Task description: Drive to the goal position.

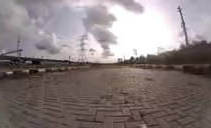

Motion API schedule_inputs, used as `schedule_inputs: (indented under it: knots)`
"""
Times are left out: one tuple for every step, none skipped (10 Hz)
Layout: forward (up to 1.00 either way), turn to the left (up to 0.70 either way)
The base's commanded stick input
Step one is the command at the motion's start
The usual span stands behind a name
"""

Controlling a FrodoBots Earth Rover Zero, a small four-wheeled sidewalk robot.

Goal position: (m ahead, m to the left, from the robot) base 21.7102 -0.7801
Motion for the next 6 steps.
schedule_inputs:
  knots:
    - [1.0, 0.0]
    - [1.0, 0.0]
    - [1.0, 0.0]
    - [1.0, 0.0]
    - [1.0, 0.0]
    - [1.0, 0.0]
